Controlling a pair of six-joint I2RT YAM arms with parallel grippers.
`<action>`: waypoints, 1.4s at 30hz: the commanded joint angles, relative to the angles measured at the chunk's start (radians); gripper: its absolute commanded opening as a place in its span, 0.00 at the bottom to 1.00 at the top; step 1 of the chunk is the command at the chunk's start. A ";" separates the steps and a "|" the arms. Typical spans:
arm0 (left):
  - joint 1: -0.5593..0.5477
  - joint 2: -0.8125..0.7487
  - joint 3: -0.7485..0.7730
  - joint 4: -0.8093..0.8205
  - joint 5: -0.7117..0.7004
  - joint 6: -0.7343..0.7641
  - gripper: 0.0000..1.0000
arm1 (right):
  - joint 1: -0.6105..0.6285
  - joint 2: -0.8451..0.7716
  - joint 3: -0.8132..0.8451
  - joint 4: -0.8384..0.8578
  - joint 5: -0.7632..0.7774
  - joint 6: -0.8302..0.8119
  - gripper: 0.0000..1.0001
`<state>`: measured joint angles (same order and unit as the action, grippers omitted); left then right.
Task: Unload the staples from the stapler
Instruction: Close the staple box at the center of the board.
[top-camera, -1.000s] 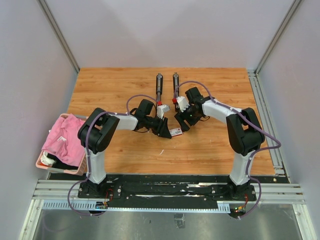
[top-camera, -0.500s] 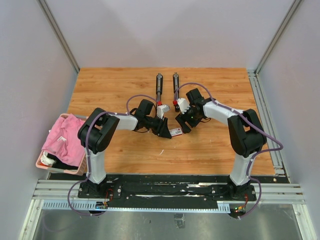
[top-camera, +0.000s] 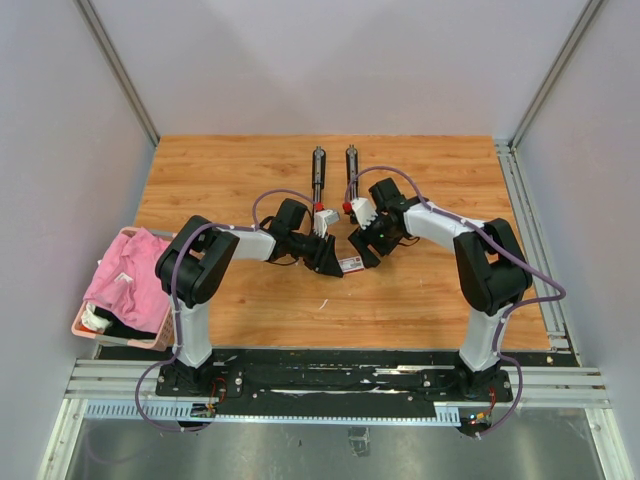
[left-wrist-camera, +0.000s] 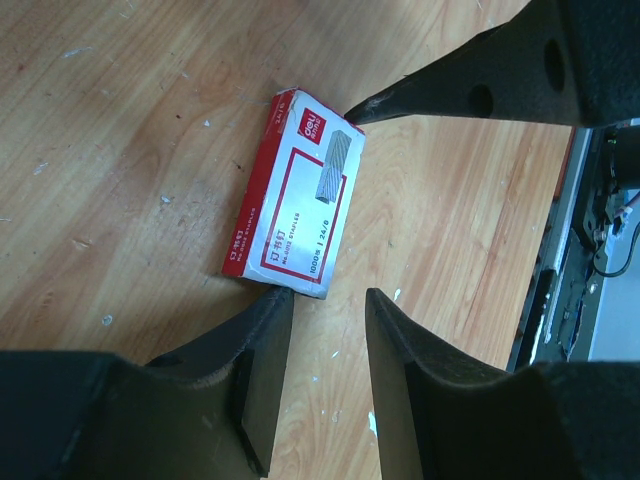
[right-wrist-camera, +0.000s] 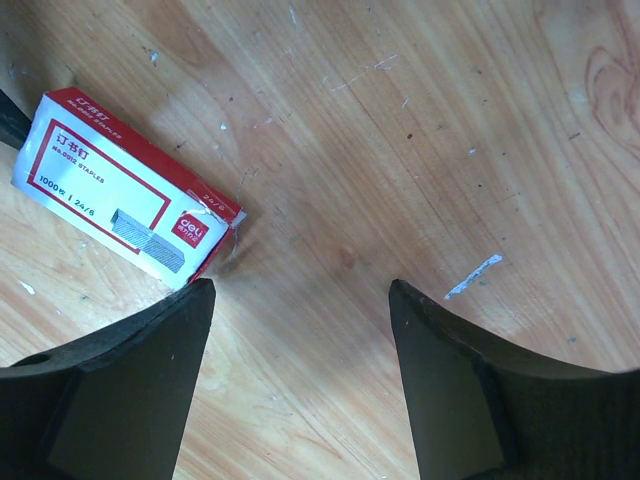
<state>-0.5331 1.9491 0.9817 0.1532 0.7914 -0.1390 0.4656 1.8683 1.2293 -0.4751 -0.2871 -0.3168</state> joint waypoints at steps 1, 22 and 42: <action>0.008 0.044 -0.042 -0.072 -0.096 0.033 0.43 | 0.036 0.010 0.012 -0.026 -0.041 0.026 0.73; 0.074 -0.070 0.007 -0.215 -0.128 0.142 0.65 | 0.015 -0.037 -0.040 -0.006 -0.017 0.002 0.73; 0.248 -0.547 -0.012 -0.470 -0.298 0.321 0.98 | -0.263 -0.421 -0.126 0.026 0.010 0.037 0.73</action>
<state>-0.3466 1.5249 0.9913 -0.2493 0.5690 0.1215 0.3336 1.5185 1.1385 -0.4416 -0.2371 -0.3317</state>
